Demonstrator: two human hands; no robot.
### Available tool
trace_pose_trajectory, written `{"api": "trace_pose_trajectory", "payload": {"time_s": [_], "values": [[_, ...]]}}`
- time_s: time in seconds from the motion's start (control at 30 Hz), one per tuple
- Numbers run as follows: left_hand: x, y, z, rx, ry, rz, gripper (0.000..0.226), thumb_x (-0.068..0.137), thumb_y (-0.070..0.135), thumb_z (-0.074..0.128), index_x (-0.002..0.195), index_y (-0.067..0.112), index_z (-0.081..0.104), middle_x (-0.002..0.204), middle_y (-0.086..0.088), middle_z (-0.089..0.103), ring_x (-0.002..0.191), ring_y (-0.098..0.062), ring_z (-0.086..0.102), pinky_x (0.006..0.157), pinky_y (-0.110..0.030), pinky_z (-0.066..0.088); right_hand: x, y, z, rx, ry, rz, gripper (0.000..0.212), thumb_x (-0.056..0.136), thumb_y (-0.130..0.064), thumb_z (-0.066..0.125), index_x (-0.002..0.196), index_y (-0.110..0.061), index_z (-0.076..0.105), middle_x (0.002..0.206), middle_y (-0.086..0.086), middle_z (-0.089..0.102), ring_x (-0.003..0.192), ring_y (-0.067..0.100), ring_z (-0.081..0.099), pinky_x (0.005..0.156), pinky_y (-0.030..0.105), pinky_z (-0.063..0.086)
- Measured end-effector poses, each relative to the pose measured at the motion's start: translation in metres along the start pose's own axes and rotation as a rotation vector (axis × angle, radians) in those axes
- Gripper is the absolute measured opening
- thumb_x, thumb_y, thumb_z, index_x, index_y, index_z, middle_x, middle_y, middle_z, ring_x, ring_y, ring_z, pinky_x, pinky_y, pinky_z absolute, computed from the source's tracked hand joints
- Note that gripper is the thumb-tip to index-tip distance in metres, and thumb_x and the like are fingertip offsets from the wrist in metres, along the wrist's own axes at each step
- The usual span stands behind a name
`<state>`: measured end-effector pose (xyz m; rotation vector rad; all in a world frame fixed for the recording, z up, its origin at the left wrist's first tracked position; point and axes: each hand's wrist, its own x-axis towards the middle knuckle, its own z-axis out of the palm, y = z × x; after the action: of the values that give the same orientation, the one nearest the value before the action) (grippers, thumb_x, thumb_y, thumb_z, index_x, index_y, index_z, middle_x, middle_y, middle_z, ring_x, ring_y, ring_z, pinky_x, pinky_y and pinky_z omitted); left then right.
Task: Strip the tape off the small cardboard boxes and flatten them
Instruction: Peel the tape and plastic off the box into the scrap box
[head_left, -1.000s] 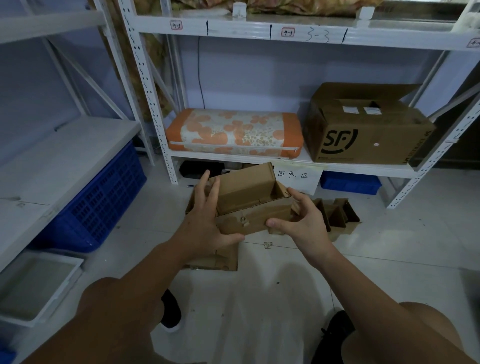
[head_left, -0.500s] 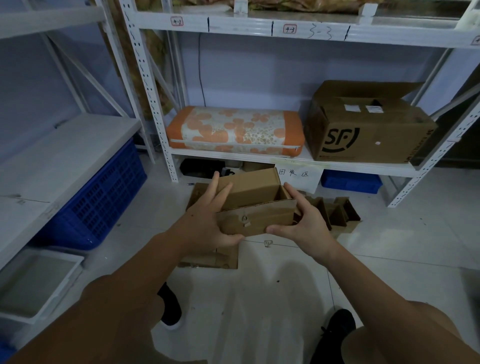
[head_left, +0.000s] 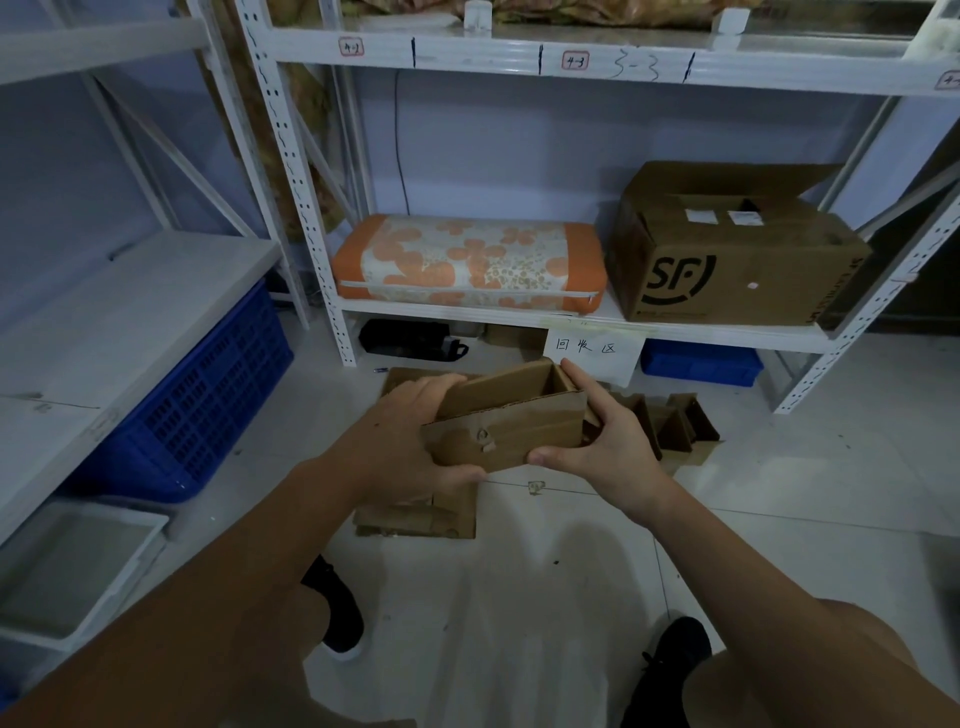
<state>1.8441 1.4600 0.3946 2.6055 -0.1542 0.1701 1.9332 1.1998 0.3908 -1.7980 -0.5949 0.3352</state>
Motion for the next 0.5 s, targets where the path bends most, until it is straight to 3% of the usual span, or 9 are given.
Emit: {"api": "trace_pose_trajectory", "payload": {"time_s": [0.1, 0.2, 0.27, 0.4, 0.5], "values": [[0.002, 0.002, 0.001, -0.048, -0.004, -0.002, 0.103, 0.071, 0.068, 0.079, 0.155, 0.04, 0.026, 0.143, 0.021, 0.041, 0.128, -0.007, 0.045, 0.109, -0.044, 0.047, -0.002, 0.0, 0.001, 0.032, 0.017, 0.019, 0.114, 0.066, -0.008, 0.091, 0.158, -0.031, 0.029, 0.133, -0.012, 0.055, 0.114, -0.004, 0.062, 0.093, 0.022, 0.056], [0.001, 0.005, 0.003, -0.155, 0.081, -0.012, 0.107, 0.067, 0.068, 0.078, 0.157, 0.04, 0.026, 0.162, 0.022, 0.023, 0.145, -0.01, 0.035, 0.118, -0.048, 0.04, -0.002, -0.002, 0.003, 0.072, 0.062, 0.025, 0.115, 0.065, -0.006, 0.092, 0.158, -0.03, 0.03, 0.127, -0.019, 0.057, 0.113, -0.006, 0.061, 0.096, 0.033, 0.058], [0.0, 0.006, 0.007, -0.175, 0.156, 0.024, 0.101, 0.068, 0.065, 0.078, 0.154, 0.034, 0.037, 0.164, 0.022, 0.018, 0.148, -0.012, 0.031, 0.118, -0.05, 0.039, -0.001, -0.001, 0.002, 0.093, 0.069, 0.026, 0.114, 0.066, -0.008, 0.092, 0.158, -0.031, 0.03, 0.125, -0.022, 0.058, 0.113, -0.004, 0.062, 0.096, 0.039, 0.058], [-0.004, 0.001, 0.012, -0.109, 0.228, 0.074, 0.089, 0.071, 0.064, 0.077, 0.146, 0.023, 0.052, 0.165, 0.015, 0.019, 0.146, -0.022, 0.037, 0.112, -0.056, 0.045, -0.001, -0.003, -0.003, 0.01, -0.011, 0.01, 0.11, 0.072, -0.026, 0.087, 0.159, -0.036, 0.022, 0.136, -0.022, 0.048, 0.123, 0.004, 0.058, 0.103, 0.035, 0.053], [-0.006, -0.004, 0.013, -0.008, 0.247, 0.067, 0.089, 0.071, 0.061, 0.08, 0.146, 0.02, 0.053, 0.167, 0.008, 0.019, 0.146, -0.025, 0.036, 0.113, -0.057, 0.044, 0.005, -0.006, -0.014, -0.125, -0.029, -0.016, 0.109, 0.073, -0.05, 0.083, 0.159, -0.039, 0.017, 0.154, -0.017, 0.033, 0.141, 0.008, 0.039, 0.112, 0.028, 0.042]]}}
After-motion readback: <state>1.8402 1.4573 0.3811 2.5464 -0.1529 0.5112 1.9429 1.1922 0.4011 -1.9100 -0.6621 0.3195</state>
